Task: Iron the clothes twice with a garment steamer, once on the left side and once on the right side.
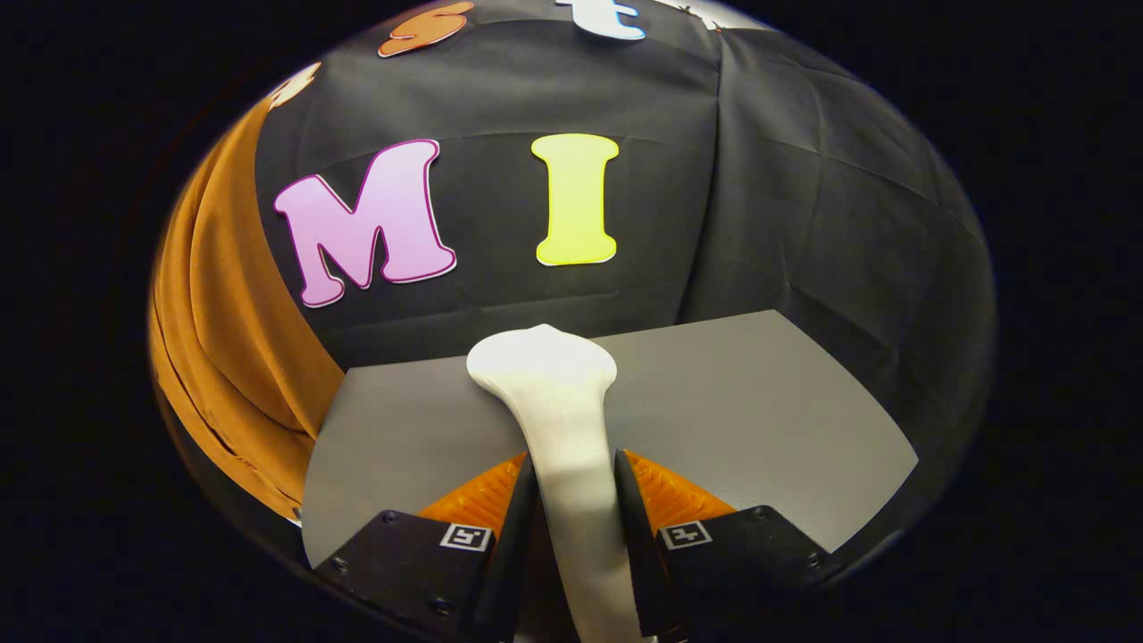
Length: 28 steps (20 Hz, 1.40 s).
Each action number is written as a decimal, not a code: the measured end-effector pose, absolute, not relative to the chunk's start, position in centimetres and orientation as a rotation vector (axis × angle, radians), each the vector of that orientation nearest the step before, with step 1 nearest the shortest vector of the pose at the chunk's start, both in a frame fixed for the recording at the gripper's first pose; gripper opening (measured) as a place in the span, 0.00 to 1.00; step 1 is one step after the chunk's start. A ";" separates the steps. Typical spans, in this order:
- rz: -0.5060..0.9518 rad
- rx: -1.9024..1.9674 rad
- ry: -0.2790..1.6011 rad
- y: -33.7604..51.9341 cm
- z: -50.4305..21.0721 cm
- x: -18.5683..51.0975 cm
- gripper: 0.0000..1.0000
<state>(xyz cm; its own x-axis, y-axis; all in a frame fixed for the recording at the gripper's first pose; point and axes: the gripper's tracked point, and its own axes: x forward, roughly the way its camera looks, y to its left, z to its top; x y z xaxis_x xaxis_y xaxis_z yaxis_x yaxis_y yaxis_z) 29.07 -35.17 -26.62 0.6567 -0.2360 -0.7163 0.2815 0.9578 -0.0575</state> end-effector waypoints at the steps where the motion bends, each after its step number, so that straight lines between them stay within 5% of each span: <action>1: -0.288 0.067 0.801 -35.1 -26.5 29.2 0.48; 3: -0.294 0.074 0.781 -35.5 -25.9 29.0 0.42; 28: -0.374 0.085 0.322 -28.7 -9.6 22.6 0.41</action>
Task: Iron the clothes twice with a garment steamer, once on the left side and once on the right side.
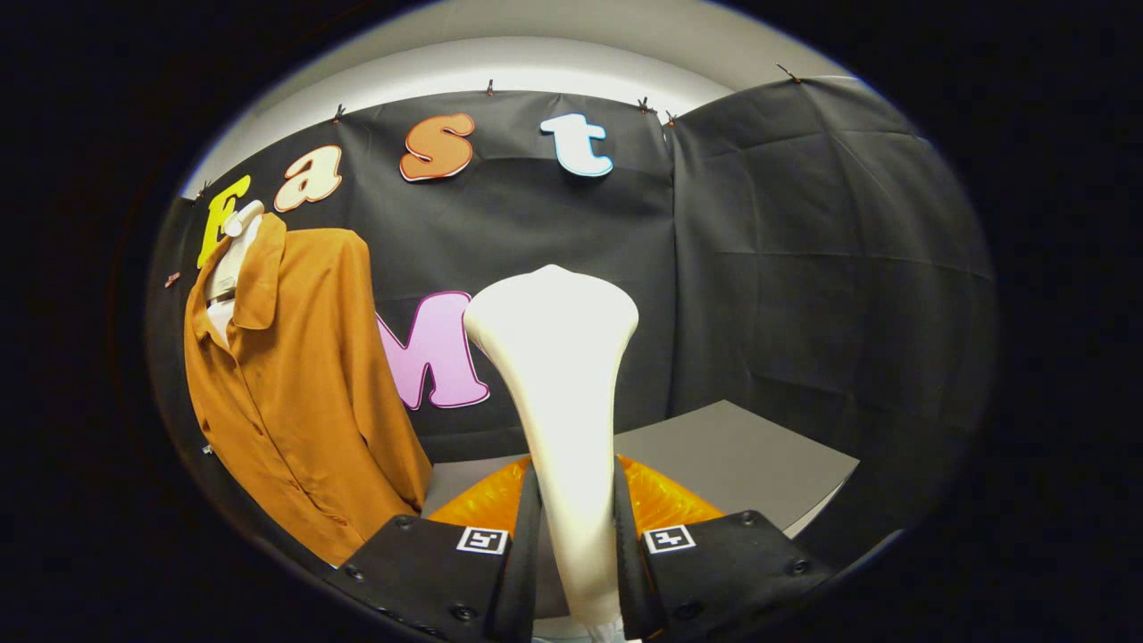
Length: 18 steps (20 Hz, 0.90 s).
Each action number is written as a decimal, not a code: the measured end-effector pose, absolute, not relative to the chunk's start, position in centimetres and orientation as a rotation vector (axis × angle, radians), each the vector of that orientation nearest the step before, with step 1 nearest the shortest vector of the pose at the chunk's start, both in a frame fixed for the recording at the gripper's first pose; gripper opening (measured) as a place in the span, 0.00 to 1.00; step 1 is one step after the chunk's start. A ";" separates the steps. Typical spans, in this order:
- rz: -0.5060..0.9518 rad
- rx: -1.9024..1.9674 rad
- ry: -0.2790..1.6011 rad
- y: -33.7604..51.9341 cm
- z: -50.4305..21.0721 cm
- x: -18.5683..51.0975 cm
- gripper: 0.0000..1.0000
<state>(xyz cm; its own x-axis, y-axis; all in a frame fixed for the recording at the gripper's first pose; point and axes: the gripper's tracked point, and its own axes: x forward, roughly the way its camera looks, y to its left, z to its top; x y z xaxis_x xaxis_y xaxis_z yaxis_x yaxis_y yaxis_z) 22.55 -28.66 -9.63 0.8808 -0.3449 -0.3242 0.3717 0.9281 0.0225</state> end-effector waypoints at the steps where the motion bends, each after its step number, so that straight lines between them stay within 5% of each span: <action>1: -0.376 0.074 0.311 -27.5 -9.2 22.4 0.41; 18: -0.254 0.045 0.273 -6.1 -8.1 23.1 0.41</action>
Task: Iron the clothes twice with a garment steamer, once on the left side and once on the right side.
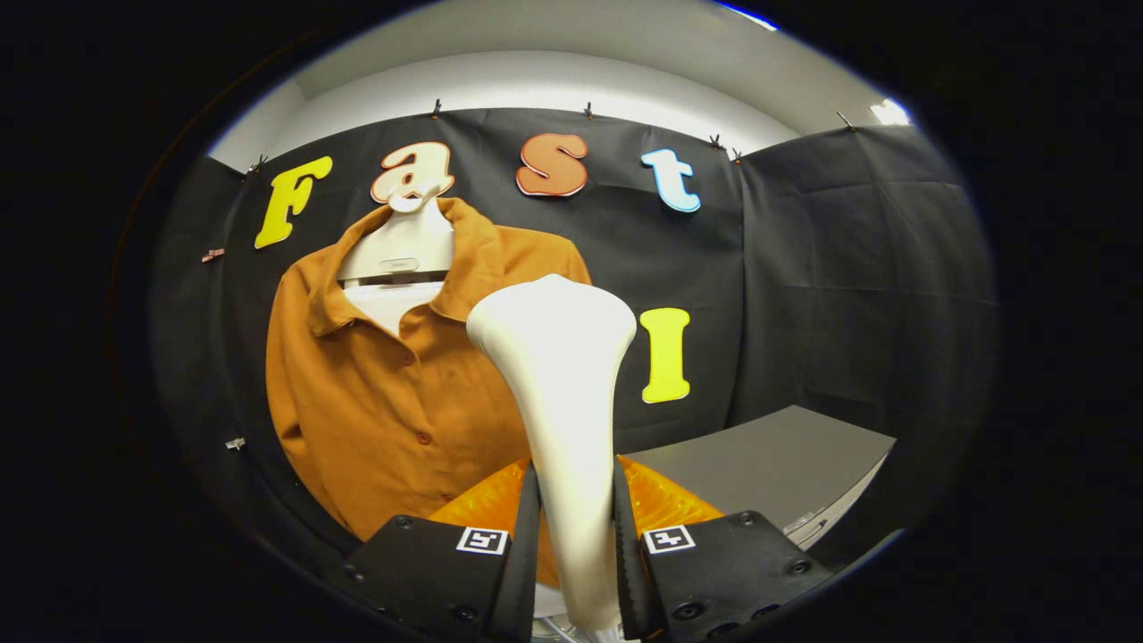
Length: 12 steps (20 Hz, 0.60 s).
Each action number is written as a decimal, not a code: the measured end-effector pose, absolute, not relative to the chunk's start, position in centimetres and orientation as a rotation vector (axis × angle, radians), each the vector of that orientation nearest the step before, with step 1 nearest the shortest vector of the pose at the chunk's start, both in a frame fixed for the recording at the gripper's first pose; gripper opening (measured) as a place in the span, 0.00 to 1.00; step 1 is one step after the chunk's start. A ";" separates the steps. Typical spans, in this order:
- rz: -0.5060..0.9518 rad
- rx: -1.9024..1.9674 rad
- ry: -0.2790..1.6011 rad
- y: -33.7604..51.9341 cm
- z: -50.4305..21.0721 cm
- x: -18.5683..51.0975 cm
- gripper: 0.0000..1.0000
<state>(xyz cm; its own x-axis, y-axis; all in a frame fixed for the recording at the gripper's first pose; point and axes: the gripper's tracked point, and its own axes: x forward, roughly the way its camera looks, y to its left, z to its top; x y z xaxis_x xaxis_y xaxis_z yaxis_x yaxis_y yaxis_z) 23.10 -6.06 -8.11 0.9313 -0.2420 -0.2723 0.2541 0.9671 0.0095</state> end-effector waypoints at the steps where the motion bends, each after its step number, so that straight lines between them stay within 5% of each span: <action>1: -0.252 0.046 0.280 -5.5 -8.4 23.3 0.40; 12: -0.250 -0.014 0.385 -2.6 -12.5 26.6 0.41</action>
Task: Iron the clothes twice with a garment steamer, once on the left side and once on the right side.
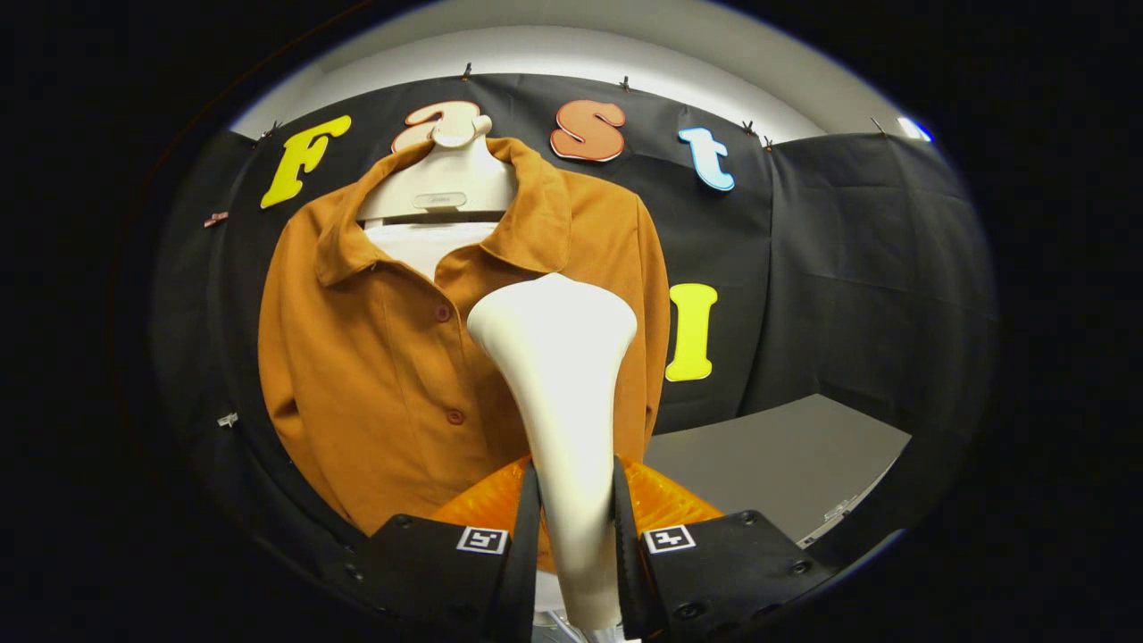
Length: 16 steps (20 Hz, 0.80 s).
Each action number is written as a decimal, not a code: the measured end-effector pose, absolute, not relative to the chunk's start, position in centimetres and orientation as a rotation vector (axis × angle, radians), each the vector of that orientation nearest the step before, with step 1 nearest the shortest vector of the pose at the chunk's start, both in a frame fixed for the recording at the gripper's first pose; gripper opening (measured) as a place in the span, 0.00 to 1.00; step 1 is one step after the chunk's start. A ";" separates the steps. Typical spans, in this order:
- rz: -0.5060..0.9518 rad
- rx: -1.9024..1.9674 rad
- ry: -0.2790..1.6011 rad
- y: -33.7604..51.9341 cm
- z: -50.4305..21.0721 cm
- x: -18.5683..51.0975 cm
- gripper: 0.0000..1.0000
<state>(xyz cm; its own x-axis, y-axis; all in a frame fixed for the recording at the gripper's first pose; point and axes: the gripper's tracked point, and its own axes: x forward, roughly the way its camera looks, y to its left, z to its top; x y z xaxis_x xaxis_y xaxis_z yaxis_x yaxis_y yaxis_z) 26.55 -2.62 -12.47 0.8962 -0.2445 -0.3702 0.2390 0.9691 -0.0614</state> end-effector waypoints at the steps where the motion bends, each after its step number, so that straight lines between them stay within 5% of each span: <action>1: -0.258 -0.019 0.396 -2.8 -12.9 26.7 0.41; 16: -0.299 -0.035 0.599 -2.6 -20.1 25.5 0.41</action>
